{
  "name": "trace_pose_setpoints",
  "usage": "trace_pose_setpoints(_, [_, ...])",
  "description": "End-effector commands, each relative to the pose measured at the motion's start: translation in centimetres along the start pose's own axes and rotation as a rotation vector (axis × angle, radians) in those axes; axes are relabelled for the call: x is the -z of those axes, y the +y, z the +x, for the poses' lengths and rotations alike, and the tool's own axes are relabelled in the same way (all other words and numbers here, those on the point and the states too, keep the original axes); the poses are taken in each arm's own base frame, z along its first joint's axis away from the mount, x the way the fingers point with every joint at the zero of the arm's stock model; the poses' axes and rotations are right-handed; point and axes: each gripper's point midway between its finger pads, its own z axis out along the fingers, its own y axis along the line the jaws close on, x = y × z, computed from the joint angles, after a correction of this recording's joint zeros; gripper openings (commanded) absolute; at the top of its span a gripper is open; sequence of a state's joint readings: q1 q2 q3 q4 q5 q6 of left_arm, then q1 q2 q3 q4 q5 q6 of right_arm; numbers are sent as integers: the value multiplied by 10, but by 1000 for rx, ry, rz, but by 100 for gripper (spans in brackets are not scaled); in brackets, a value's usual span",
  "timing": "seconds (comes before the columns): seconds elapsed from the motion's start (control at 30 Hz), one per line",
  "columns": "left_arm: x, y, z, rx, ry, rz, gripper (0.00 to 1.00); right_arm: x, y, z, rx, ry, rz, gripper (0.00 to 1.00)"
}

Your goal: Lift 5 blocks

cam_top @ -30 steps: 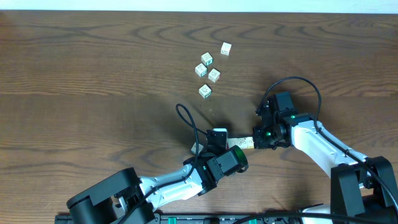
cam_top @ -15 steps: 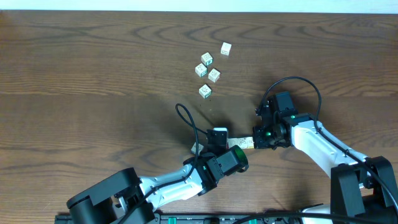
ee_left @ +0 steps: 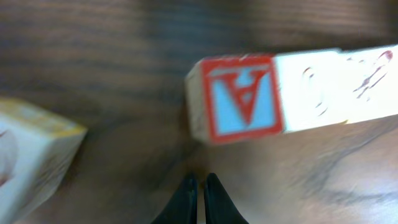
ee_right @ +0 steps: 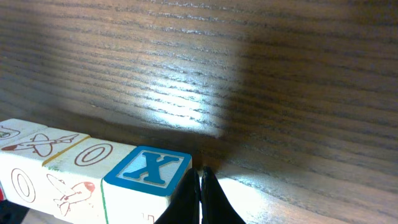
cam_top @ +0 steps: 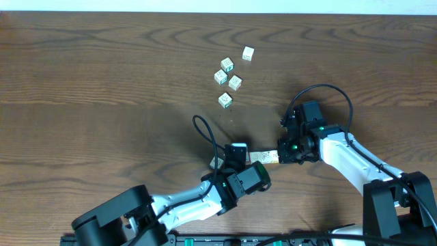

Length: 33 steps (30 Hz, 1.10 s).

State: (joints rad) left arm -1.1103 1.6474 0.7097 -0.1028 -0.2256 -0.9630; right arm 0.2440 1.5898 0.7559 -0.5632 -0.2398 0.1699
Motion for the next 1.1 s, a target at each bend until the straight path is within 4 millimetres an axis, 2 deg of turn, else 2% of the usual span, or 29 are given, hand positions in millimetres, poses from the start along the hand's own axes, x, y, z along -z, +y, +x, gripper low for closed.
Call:
trace_pose_setpoints(0.0, [13,-1,3,2,8,9,8,-3,3,4,22,13,-12,1])
trace_pose_setpoints(0.1, [29,4,-3,-5,-22,-4,8,-3,3,5,21,17,-11,1])
trace_pose_setpoints(0.23, [47,24,-16,-13,-80,-78,8,-3,3,5,21,18,-11,1])
trace_pose_setpoints(0.33, [52,37,-20,-5,-78,-116,8,-3,2,5,21,19,-11,1])
trace_pose_setpoints(0.43, [51,56,-25,16,-72,-177,8,-3,2,5,20,20,-11,1])
trace_pose_setpoints(0.67, [44,96,-57,68,-73,-261,8,-3,2,6,20,21,-10,1])
trace_pose_setpoints(0.8, [39,115,-67,54,-49,-291,8,-3,2,6,20,21,-10,1])
trace_pose_setpoints(0.9, [33,122,-64,38,-3,-295,7,-3,2,6,20,21,-10,1])
trace_pose_setpoints(1.07, [23,115,-51,11,66,-258,8,-3,2,6,20,21,-10,1])
